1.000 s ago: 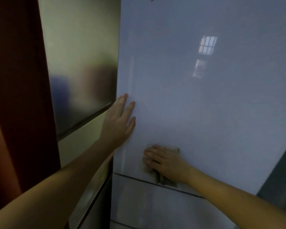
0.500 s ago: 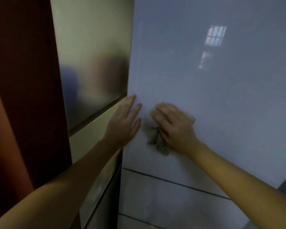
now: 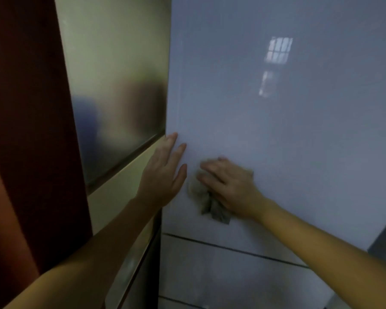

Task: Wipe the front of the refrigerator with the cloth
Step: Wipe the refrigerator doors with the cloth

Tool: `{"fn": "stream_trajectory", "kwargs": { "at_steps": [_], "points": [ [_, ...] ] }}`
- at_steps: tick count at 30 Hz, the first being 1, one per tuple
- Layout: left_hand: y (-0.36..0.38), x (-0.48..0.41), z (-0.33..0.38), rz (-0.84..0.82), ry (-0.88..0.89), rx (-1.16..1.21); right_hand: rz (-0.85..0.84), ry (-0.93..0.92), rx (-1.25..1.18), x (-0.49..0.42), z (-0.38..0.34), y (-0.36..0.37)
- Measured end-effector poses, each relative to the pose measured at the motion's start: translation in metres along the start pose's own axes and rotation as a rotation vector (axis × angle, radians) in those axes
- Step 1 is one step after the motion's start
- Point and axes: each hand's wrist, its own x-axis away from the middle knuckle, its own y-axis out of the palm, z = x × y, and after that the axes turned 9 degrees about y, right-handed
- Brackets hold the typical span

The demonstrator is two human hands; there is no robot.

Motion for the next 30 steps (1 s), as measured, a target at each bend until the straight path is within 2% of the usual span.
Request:
{"fn": "stream_trajectory", "kwargs": {
  "at_steps": [6, 9, 12, 14, 17, 20, 25, 28, 30],
  "points": [
    [-0.006, -0.008, 0.002, 0.013, -0.021, -0.018, 0.189, 0.024, 0.126, -0.117, 0.06, -0.08],
    [-0.009, -0.018, 0.003, 0.04, -0.044, -0.027, 0.254, 0.102, 0.144, -0.163, 0.078, -0.104],
    [-0.01, -0.025, 0.003, 0.05, -0.106, 0.01, 0.245, 0.18, 0.135, -0.183, 0.072, -0.106],
    [-0.01, -0.025, 0.002, 0.048, -0.11, 0.022, 0.152, 0.098, 0.141, -0.173, 0.06, -0.096],
    [-0.012, -0.028, 0.0, 0.057, -0.1, 0.02, -0.065, -0.203, 0.156, -0.15, 0.048, -0.083],
    [-0.014, -0.035, 0.001, 0.091, -0.117, 0.018, -0.082, -0.317, 0.182, -0.163, 0.059, -0.091],
    [-0.025, -0.057, -0.001, 0.137, -0.137, -0.011, 0.108, -0.05, 0.256, -0.239, 0.098, -0.146],
    [-0.033, -0.08, -0.004, 0.153, -0.114, -0.056, 0.23, 0.147, 0.233, -0.281, 0.117, -0.177],
    [-0.038, -0.097, -0.006, 0.144, -0.119, -0.081, 0.261, 0.211, 0.193, -0.293, 0.12, -0.184]
  ]
}}
